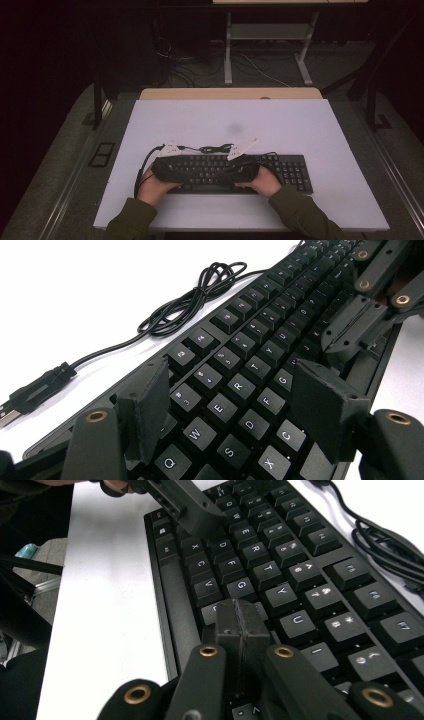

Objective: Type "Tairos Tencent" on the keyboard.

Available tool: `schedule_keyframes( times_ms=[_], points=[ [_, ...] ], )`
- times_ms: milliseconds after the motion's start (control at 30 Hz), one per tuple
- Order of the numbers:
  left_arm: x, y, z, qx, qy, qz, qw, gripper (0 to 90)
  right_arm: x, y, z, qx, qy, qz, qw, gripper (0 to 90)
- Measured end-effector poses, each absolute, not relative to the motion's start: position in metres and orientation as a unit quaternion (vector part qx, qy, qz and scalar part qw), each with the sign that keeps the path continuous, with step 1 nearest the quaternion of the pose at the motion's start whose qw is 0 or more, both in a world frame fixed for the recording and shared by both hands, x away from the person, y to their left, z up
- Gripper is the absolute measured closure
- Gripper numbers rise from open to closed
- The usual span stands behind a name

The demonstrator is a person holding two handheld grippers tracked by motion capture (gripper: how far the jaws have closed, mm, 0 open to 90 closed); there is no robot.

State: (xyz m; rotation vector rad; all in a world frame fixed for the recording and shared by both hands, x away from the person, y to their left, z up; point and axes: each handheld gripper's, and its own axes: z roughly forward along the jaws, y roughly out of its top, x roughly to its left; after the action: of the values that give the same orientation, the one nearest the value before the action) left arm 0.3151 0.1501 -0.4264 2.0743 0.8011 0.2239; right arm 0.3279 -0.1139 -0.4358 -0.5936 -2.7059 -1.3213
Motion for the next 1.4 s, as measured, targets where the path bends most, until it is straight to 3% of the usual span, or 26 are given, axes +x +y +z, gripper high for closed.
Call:
schedule_keyframes(
  times_ms=[400, 867, 1400],
  points=[
    [0.316, 0.149, -0.425, 0.836, 0.316, 0.087, 0.439, 38.3, 0.332, -0.123, -0.431, -0.203, -0.872, -0.444, 0.029, 64.8],
    [0.318, 0.143, -0.425, 0.838, 0.312, 0.077, 0.441, 56.3, 0.338, -0.131, -0.432, -0.221, -0.865, -0.451, 0.016, 38.5],
    [0.323, 0.128, -0.428, 0.846, 0.302, 0.062, 0.434, 84.1, 0.345, -0.140, -0.434, -0.242, -0.855, -0.458, -0.017, 26.6]
  ],
)
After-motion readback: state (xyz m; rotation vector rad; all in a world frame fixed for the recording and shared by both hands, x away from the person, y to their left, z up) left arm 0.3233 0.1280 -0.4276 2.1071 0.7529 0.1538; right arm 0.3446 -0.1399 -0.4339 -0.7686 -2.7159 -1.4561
